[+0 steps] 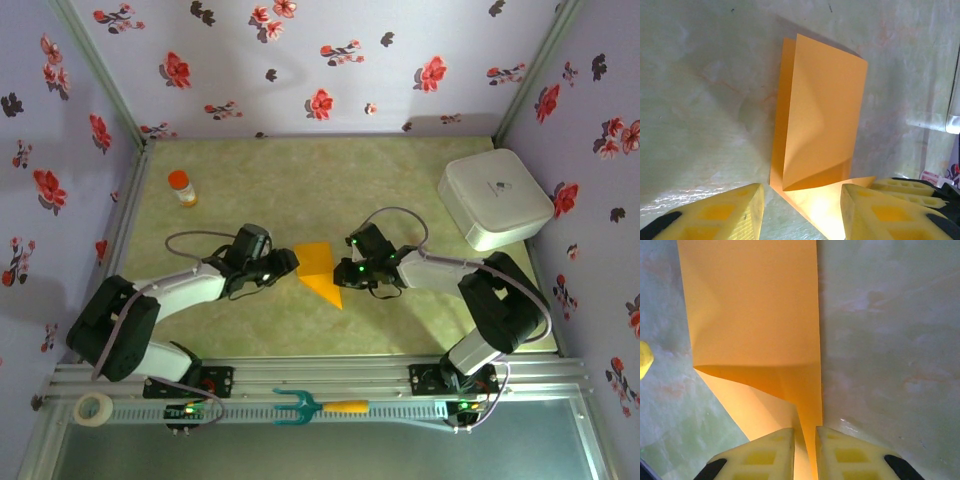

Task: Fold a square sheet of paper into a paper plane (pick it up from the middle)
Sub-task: Fourth fold the wing at the center of the table.

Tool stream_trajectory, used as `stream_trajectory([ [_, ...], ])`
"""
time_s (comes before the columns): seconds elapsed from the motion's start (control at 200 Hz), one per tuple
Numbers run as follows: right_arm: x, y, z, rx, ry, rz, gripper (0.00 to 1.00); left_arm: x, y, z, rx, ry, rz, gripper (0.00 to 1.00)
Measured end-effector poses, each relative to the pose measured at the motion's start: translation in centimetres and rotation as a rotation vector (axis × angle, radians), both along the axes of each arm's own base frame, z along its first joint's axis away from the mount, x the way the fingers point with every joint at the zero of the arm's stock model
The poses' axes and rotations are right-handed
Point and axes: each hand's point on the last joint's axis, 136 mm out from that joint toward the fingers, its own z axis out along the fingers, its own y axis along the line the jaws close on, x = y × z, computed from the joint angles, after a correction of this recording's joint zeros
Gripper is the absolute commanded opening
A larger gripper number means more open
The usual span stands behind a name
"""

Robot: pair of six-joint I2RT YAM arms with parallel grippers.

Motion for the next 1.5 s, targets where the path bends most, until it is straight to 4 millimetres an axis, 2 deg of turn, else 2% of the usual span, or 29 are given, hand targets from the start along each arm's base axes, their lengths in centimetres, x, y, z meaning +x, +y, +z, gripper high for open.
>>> stream_trajectory([
  [0.375,0.5,0.0,0.2,0.019,-0.023,-0.008,0.11,-0.2,-0.4,-1.8,-0.019,0.063,-0.029,0.52],
  [0.96,0.8,-0.6,0.4,0.069,-0.030,-0.036,0.12,0.7,-2.3,-1.0,-0.089,0.046,-0.075,0.52],
  [1.095,0.8,-0.6,0.4,0.070,-0.029,-0.037,0.12,1.0,-2.9,-1.1,-0.110,0.048,-0.090,0.48],
  [1.23,0.6,-0.8,0.2,0.069,-0.025,-0.036,0.13,1.5,-3.7,-0.9,-0.132,0.046,-0.102,0.38],
  [1.37,0.6,-0.8,0.2,0.070,-0.024,-0.036,0.17,2.0,-4.3,-0.8,-0.149,0.040,-0.112,0.21],
  [1.5,0.6,-0.8,0.2,0.068,-0.025,-0.037,0.28,2.1,-4.5,-1.1,-0.157,0.048,-0.109,0.04],
])
